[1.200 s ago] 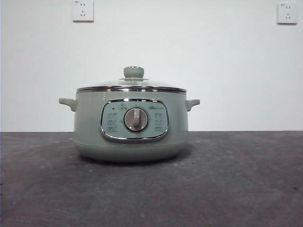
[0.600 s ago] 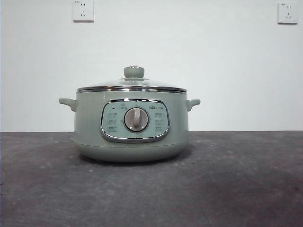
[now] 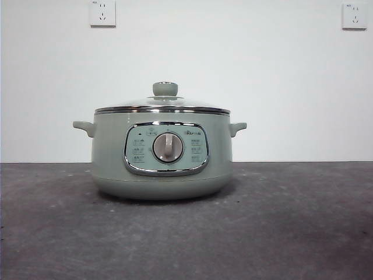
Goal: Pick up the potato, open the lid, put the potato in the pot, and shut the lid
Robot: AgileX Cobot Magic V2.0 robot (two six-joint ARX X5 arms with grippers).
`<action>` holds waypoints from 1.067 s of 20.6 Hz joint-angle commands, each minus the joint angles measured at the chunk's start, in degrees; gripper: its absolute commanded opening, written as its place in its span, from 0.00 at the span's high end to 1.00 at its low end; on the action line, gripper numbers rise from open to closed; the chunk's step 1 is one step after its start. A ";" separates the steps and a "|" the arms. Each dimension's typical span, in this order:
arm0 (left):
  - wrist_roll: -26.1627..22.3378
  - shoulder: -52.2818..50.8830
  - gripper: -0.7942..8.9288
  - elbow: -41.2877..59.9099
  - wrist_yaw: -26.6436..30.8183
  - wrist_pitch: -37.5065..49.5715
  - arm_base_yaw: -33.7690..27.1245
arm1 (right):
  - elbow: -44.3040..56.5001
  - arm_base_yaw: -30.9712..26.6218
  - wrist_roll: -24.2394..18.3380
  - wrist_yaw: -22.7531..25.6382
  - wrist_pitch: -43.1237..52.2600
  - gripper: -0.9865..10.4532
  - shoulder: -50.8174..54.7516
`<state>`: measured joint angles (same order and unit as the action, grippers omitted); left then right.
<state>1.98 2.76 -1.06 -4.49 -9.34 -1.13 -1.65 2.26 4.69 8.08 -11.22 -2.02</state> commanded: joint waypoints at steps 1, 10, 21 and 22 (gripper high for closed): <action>-0.52 0.00 0.92 0.61 -0.02 0.13 -0.17 | 0.83 -0.07 -2.60 -0.39 1.20 0.91 0.46; -0.52 0.37 0.92 0.61 -0.02 0.11 -0.17 | 0.83 -0.07 -9.88 -0.70 1.03 0.91 1.60; -0.52 0.42 0.92 0.61 -0.02 0.11 -0.17 | 0.83 -0.02 -10.69 -9.86 0.94 0.91 1.60; -0.52 0.42 0.92 0.61 -0.02 0.11 -0.17 | 0.83 -0.02 -10.71 -9.77 0.94 0.91 1.60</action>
<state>1.98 3.16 -1.06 -4.49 -9.37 -1.13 -1.48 2.24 -5.65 -1.54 -10.66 -0.60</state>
